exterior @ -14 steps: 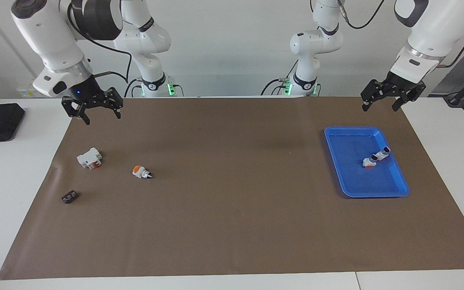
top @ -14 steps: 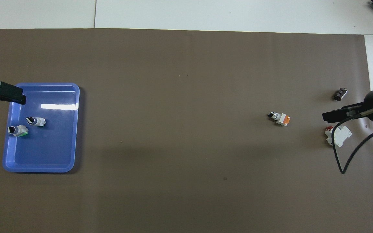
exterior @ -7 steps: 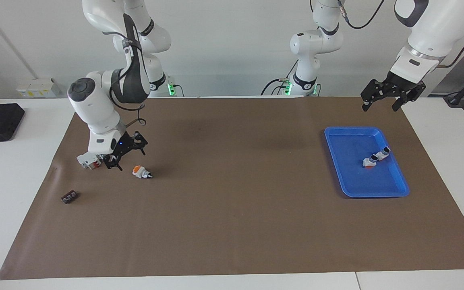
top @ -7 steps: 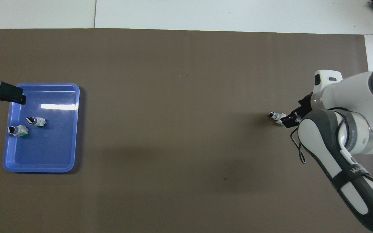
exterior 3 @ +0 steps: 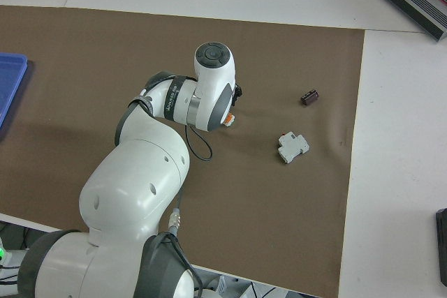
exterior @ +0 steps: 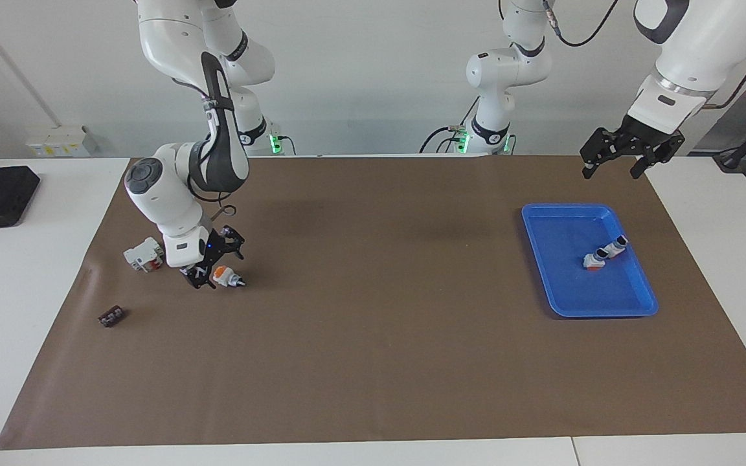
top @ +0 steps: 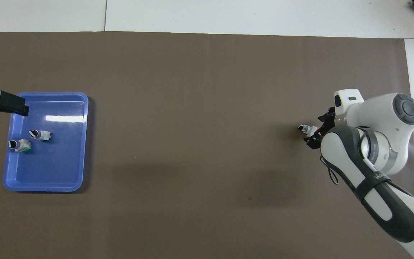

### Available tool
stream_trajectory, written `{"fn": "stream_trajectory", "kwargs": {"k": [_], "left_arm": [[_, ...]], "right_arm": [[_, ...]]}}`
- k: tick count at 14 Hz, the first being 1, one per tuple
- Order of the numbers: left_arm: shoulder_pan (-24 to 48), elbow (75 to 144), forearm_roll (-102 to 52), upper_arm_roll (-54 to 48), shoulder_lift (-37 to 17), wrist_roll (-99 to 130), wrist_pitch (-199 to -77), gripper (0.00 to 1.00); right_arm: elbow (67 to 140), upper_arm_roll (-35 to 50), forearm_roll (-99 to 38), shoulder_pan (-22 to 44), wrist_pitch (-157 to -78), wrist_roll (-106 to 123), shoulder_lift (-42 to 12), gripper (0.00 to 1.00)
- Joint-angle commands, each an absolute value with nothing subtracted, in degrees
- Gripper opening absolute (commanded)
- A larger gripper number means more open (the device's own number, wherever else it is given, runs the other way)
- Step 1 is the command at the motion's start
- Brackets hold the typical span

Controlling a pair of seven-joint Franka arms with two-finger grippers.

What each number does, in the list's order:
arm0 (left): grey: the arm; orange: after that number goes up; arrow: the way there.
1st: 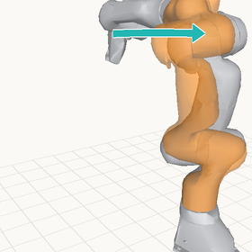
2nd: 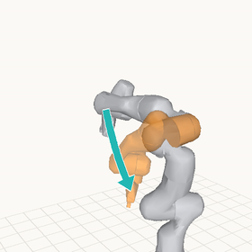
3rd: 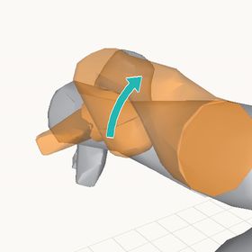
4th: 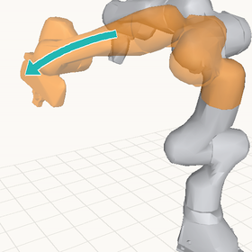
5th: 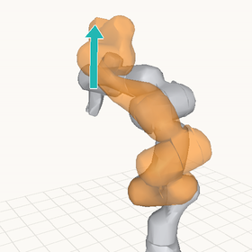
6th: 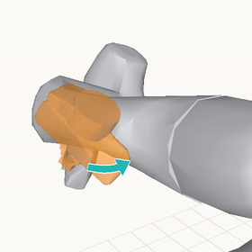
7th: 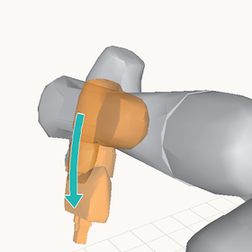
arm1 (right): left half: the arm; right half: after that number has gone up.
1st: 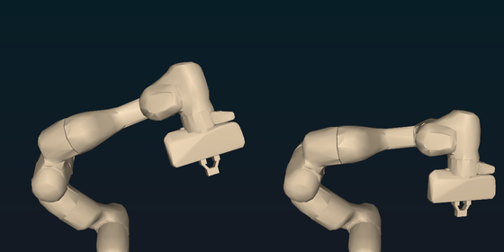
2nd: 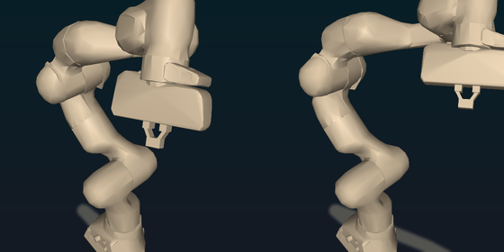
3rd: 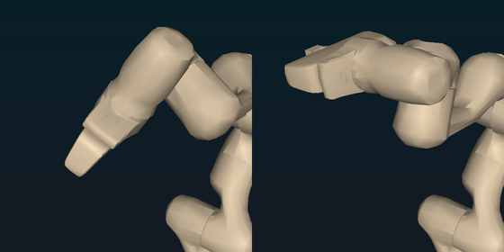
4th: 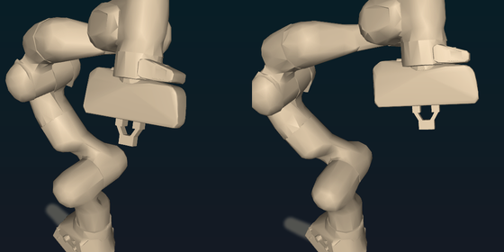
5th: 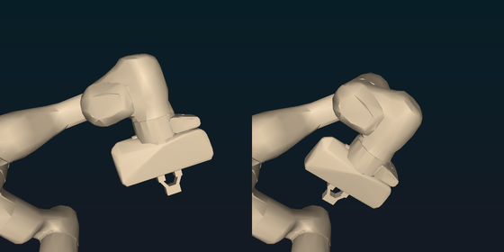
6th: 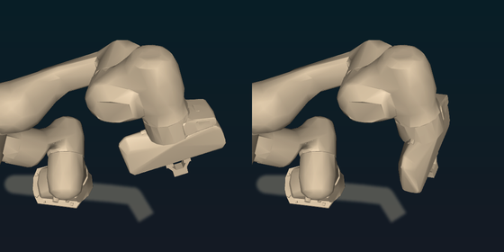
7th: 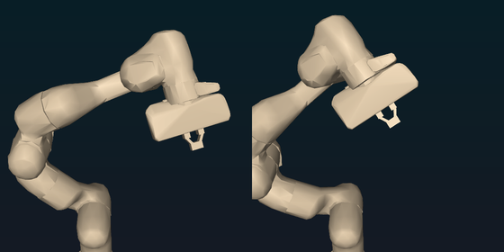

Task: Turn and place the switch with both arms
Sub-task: 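Reach the right gripper down to the small white-orange switch, then close the right gripper on the white-orange switch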

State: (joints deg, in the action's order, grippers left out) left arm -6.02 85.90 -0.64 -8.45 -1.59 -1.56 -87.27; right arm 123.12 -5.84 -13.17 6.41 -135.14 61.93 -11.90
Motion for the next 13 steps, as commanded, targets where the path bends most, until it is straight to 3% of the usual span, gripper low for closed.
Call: {"fn": "stream_trajectory", "kwargs": {"k": [1, 8, 13], "left_arm": [[-6.42, 88.07, 0.09, -8.53, 0.18, -1.93, -88.15, 1.0], [-6.33, 88.07, 0.09, -8.53, 0.18, -1.93, -88.15, 1.0], [-6.42, 88.07, 0.09, -8.53, 0.18, -1.93, -88.15, 1.0]], "right_arm": [[125.42, -5.63, -14.77, 5.63, -137.37, 65.3, -11.25, 0.96], [126.03, -5.63, -14.77, 4.75, -140.09, 67.24, -11.43, 0.69], [126.04, -5.63, -14.77, 5.27, -141.32, 66.62, -12.48, 0.68]]}}
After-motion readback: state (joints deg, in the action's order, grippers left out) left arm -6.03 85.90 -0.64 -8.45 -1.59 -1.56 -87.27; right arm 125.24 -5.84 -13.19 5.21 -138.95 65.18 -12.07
